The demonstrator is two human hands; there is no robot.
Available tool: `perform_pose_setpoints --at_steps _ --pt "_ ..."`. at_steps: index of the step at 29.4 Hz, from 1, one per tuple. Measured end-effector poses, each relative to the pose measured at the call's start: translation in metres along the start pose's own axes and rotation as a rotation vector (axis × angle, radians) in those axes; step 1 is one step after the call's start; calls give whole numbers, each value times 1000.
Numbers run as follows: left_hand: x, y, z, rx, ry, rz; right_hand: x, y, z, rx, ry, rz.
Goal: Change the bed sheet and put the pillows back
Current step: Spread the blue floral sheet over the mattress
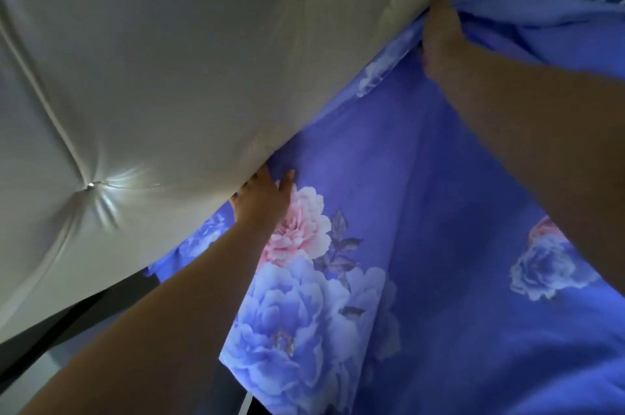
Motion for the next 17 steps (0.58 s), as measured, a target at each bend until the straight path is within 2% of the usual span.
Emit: perform_pose_setpoints --at_steps 2,3,5,7,8,11,13,17 --pt "8 4 7 -74 -63 83 -8 13 -3 -18 178 152" --pt "9 10 10 -140 -107 147 -19 23 -2 70 265 158" --pt "10 33 19 -343 -226 251 -48 50 4 217 325 41" --pt "8 42 24 -540 -264 299 -75 61 6 335 541 -156" --pt "11 36 21 -528 -237 285 -85 57 4 395 595 -219" --pt "9 2 5 -255 -54 112 -93 35 -4 490 688 -326" --pt "8 -9 3 -183 -8 99 -90 33 -3 528 732 -323" --pt "6 -15 0 -57 60 65 -72 91 -5 598 384 -152"
Point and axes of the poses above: each hand's wrist, its own y-axis away from the middle knuckle, its own x-axis out of the back of the hand, z = x × y, the point moved 6 cm from there along -y, towards the middle knuckle, and after that the axes turned 1 degree about -x, right-handed, at the moved point
